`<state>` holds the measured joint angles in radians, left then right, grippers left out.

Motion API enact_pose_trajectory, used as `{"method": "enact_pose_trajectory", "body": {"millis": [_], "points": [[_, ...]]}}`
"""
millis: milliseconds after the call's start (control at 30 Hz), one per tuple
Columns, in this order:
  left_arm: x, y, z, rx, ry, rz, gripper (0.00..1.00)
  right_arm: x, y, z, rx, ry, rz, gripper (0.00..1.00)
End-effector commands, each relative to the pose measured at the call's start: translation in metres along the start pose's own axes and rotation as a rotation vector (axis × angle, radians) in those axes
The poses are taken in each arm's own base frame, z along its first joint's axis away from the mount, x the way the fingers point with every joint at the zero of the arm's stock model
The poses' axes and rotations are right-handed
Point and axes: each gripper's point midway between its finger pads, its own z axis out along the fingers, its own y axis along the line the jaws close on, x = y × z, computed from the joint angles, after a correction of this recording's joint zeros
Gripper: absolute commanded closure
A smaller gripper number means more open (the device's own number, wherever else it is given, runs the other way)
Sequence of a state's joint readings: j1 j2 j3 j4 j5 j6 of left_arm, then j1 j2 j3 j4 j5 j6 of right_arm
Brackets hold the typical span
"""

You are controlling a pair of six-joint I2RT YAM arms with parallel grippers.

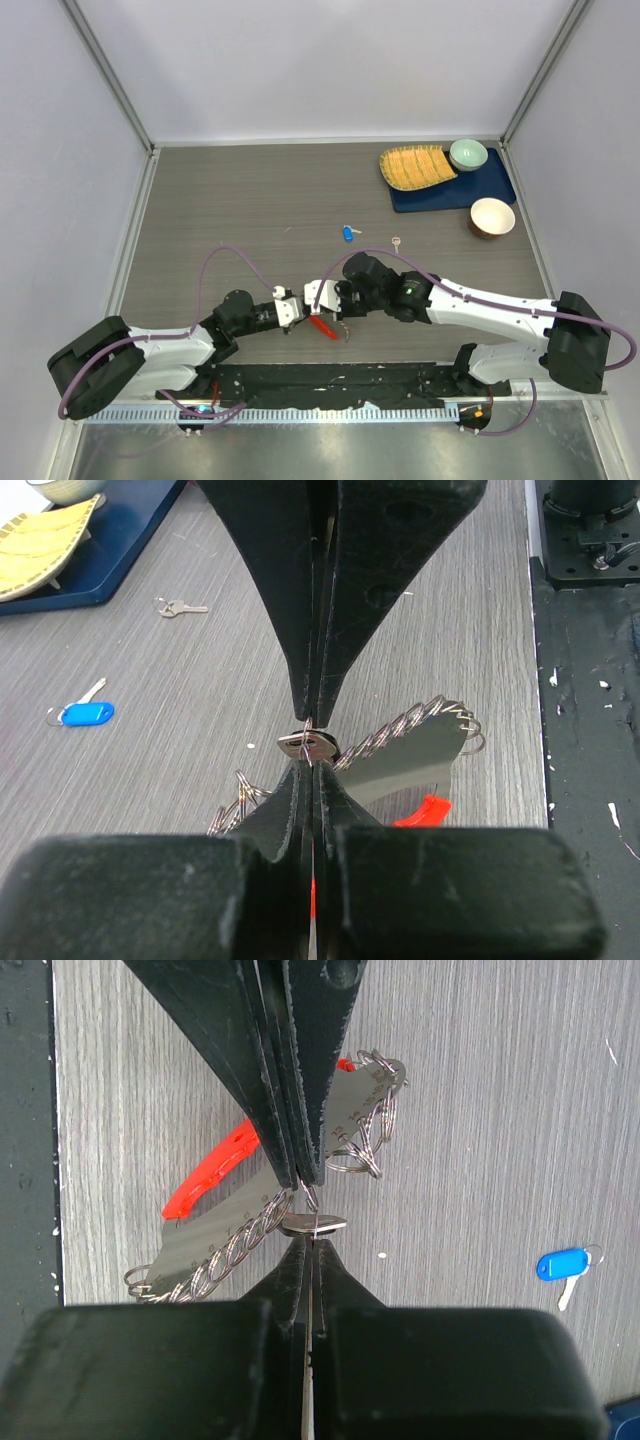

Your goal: Put the keys on the keyring

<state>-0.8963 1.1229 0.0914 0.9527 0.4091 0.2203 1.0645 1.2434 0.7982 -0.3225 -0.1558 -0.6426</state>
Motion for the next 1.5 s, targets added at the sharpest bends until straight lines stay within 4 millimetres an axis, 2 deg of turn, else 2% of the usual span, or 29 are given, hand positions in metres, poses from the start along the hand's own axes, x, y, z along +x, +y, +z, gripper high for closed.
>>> {"method": "enact_pose_trajectory", "body": {"millis": [0, 767, 1467], "points": [[-0.028, 0.005, 0.005, 0.006, -0.094, 0.056, 1.00, -0.032, -0.009, -0.009, 0.013, -0.112, -0.038, 0.99], [-0.027, 0.000, 0.008, 0.041, -0.091, 0.051, 1.00, -0.043, -0.004, -0.010, -0.006, -0.155, -0.079, 0.99], [-0.034, 0.007, 0.006, -0.006, -0.116, 0.049, 1.00, -0.038, 0.006, 0.000, -0.043, -0.113, -0.103, 0.99]]}}
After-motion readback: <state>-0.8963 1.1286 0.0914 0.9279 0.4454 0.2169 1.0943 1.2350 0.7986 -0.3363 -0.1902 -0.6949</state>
